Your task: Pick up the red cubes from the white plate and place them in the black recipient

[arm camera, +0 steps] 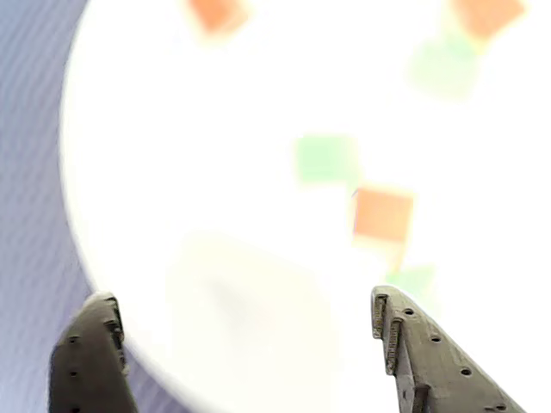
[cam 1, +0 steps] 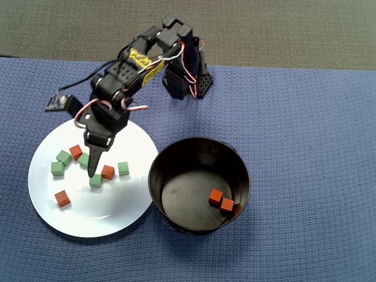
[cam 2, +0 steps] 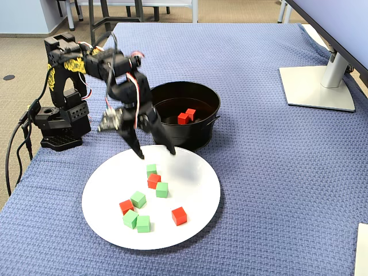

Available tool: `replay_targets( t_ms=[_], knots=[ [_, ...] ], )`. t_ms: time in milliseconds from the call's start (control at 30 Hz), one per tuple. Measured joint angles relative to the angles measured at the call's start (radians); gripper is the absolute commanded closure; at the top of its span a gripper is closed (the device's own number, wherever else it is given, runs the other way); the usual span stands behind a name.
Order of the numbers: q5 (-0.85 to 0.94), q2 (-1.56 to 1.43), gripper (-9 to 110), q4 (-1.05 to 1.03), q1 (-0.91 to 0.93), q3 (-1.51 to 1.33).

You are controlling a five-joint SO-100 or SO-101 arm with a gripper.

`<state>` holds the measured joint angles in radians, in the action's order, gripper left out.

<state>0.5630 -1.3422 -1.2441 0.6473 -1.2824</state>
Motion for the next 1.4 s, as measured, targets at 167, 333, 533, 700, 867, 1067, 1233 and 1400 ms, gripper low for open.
replay_targets(
  t_ms=[167, 333, 533, 700, 867, 1067, 1233, 1400],
  knots=[
    [0.038, 0.103, 77, 0.0, -0.003, 0.0],
    [0.063, 0.179, 78, 0.0, -0.003, 0.025],
    [0.086, 0.267, 78, -0.018, -0.005, 0.092],
    [0.104, 0.313, 78, -0.038, -0.012, 0.129],
    [0.107, 0.351, 80, -0.041, -0.009, 0.153],
    [0.107, 0.393, 83, -0.048, -0.009, 0.192],
    [0.098, 0.405, 85, -0.049, -0.009, 0.201],
    [0.046, 0.405, 85, -0.049, -0.009, 0.201]
  ],
)
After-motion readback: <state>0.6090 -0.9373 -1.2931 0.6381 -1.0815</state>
